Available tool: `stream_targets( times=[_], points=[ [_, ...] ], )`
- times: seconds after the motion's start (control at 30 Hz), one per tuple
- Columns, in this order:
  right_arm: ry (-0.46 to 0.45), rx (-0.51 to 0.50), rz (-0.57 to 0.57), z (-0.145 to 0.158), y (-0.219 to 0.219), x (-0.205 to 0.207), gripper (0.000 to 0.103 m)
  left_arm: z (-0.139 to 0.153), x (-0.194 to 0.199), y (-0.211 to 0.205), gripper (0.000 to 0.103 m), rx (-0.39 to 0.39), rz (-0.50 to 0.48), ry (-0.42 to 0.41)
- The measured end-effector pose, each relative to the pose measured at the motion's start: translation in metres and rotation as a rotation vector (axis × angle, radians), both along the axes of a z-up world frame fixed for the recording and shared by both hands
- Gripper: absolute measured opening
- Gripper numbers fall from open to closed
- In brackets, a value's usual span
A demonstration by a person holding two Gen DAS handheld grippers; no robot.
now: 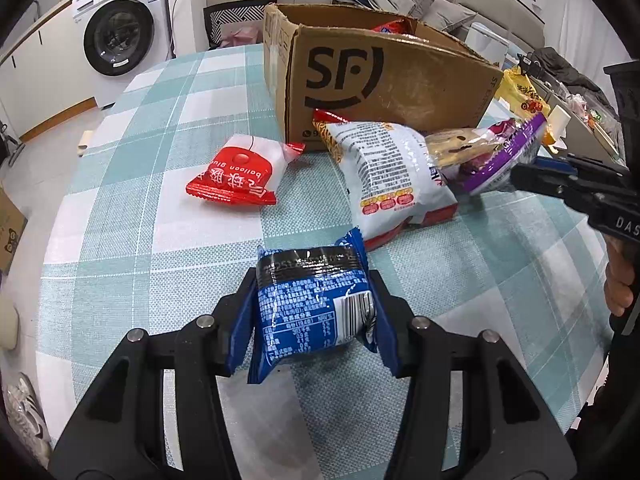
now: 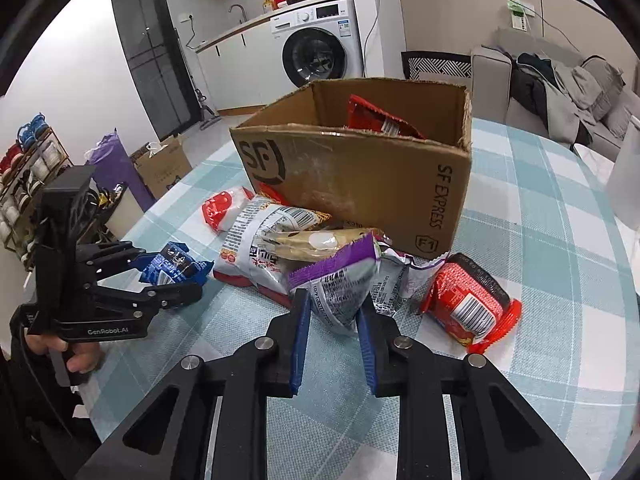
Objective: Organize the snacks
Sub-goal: 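Grasp the blue cookie pack with the left tool while the right tool grasps the purple-and-white bag, then lift both held bags and carry them over the box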
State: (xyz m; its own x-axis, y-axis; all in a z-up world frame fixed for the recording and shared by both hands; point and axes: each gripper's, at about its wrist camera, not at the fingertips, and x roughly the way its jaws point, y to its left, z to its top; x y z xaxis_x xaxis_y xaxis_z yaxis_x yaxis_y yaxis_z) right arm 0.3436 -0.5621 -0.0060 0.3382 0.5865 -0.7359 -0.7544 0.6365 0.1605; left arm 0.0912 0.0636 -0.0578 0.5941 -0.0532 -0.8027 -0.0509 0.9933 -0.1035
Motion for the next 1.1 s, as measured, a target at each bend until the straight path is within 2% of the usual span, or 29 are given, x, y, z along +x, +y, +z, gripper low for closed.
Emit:
stream_targets(
  times=[0.13,0.43,0.73,1.1],
  points=[
    [0.001,0.027,0.015,0.009,-0.009,-0.001,0.022,0.004,-0.003,-0.001,0.048,-0.005,-0.001,-0.011],
    [-0.022,-0.019,0.139,0.010,-0.009,-0.020,0.022,0.009,-0.007,-0.002,0.048,-0.011,-0.003,-0.026],
    [-0.004,0.073,0.108,0.019,-0.019,-0.013,0.022,0.017,-0.011,-0.002,0.048,-0.029,0.000,-0.055],
    [-0.008,0.134,0.072,0.033,-0.027,-0.009,0.022,0.034,-0.020,-0.007,0.048,-0.043,-0.005,-0.107]
  ],
)
